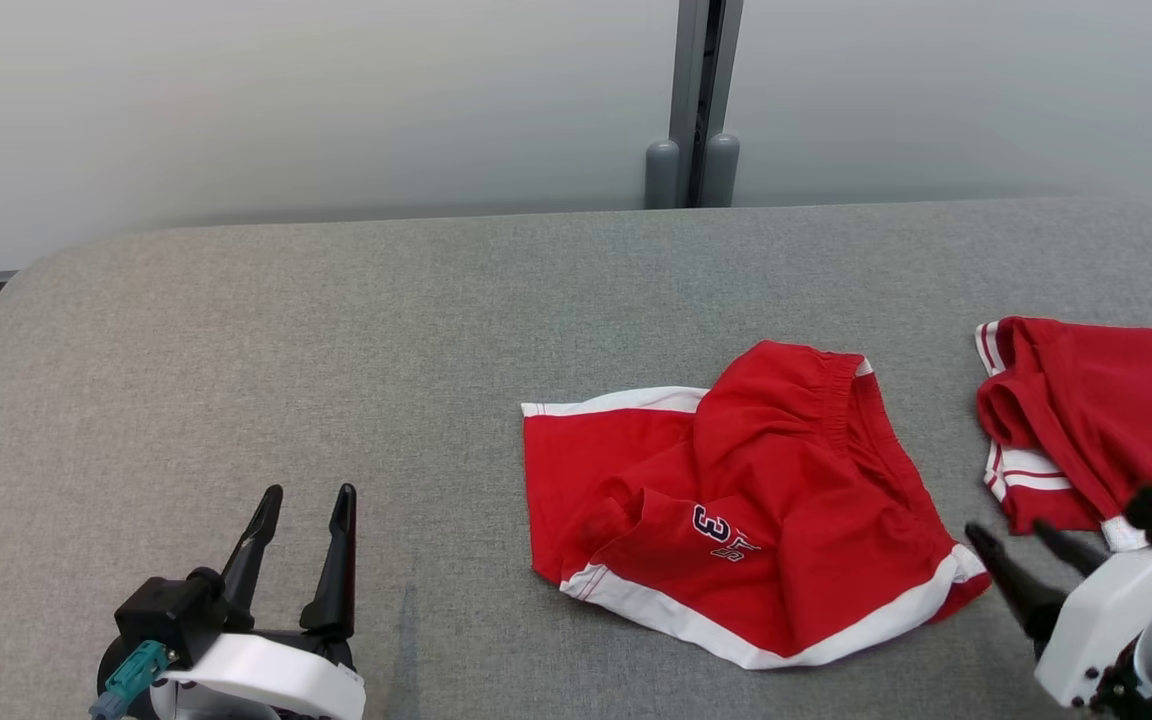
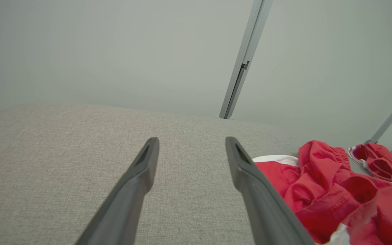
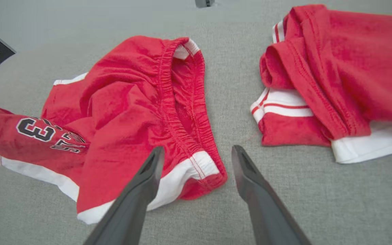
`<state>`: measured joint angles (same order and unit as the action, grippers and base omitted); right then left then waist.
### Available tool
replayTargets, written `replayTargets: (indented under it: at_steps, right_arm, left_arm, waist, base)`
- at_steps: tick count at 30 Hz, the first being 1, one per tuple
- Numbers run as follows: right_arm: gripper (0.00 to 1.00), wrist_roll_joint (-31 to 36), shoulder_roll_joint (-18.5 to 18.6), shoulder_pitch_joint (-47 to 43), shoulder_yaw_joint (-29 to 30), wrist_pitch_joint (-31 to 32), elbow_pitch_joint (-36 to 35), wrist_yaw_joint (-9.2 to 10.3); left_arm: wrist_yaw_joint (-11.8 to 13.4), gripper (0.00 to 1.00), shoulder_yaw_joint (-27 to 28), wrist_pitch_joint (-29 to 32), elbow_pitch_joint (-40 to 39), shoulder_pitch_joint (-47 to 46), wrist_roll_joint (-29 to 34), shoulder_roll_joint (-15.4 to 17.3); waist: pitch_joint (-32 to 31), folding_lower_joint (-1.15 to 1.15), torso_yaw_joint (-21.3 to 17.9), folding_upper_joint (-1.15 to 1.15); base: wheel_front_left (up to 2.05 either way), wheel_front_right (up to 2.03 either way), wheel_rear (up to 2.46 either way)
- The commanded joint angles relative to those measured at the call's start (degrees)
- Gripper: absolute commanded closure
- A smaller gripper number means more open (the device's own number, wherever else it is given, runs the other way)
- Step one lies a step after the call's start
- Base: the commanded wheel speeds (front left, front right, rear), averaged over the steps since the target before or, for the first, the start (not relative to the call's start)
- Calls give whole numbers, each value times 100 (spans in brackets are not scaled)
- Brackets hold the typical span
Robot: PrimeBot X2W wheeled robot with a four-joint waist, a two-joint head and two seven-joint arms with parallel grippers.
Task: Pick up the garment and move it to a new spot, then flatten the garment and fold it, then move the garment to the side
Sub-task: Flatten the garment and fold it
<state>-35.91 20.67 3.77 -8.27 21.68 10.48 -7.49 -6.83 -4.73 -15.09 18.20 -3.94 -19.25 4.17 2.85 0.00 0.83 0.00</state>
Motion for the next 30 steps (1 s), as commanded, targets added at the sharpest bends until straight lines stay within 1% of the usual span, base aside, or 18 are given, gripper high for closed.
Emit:
replayTargets:
  at_steps: [1, 5, 9, 12, 14, 15, 16, 19, 22, 23, 26, 28, 30]
  right_arm:
    - [0, 134, -63, -52, 185, -86, -291, -1]
    - [0, 563, -345, 38, 577, -508, -883, -1]
    - [0, 889, -717, 122, 630, -1072, -1042, -1]
    - [0, 1095, -955, 168, 519, -1554, -928, -1]
    - [0, 1239, -1050, 192, 454, -1983, -813, -1]
    - [0, 1239, -1050, 192, 454, -1983, -813, -1]
    - [0, 1257, -1120, 173, 425, -2183, -698, -1]
    - [0, 1409, -1180, 156, 342, -2691, -347, -1]
    - [0, 1411, -1245, 217, 296, -3009, -56, -1]
    - [0, 1419, -1247, 286, 262, -3095, 96, -1]
    - [0, 1425, -1203, 359, 214, -3145, 246, -1]
    - [0, 1421, -1180, 409, 208, -3180, 295, -1]
    - [0, 1416, -1169, 445, 203, -3198, 335, -1]
  left_arm:
    - [3, 0, 3, -6, -10, -25, 15, 28]
    - [24, 0, 0, -6, -23, -30, 7, 38]
    - [22, 0, -17, -6, -28, -83, -16, 50]
    - [28, 0, -27, -6, -38, -99, -19, 45]
    - [30, 0, -31, -6, -42, -102, -19, 45]
    - [30, 0, -31, -6, -42, -102, -19, 45]
    - [28, 0, -42, -6, -39, -100, -17, 45]
    - [-3, 0, -205, -6, -53, -83, 58, 35]
    - [-20, 0, -355, 11, -39, -62, 20, 31]
    - [-25, 0, -428, 30, -39, -94, -9, 43]
    - [-54, 0, -678, 195, -75, -149, -73, 81]
    - [-68, 0, -1067, 504, -140, -159, -253, 121]
    - [-66, 0, -1690, 966, -277, -252, -546, 302]
  waist:
    - [-5, 0, -7, 0]
    - [-22, 0, -20, 0]
    - [-47, 0, 3, 0]
    - [-71, 0, 41, 0]
    - [-91, 0, 68, 0]
    - [-91, 0, 68, 0]
    - [-101, 0, 82, 0]
    - [-107, 0, 137, 0]
    - [-101, 0, 148, 0]
    - [-96, 0, 138, 0]
    - [-86, 0, 114, 0]
    - [-73, 0, 101, 0]
    - [-55, 0, 83, 0]
  base:
    - [0, 0, 0]
    - [0, 0, 0]
    - [0, 0, 0]
    - [0, 0, 0]
    - [0, 0, 0]
    - [0, 0, 0]
    - [0, 0, 0]
    - [0, 0, 0]
    - [0, 0, 0]
    - [0, 0, 0]
    - [0, 0, 0]
    - [0, 0, 0]
    - [0, 0, 0]
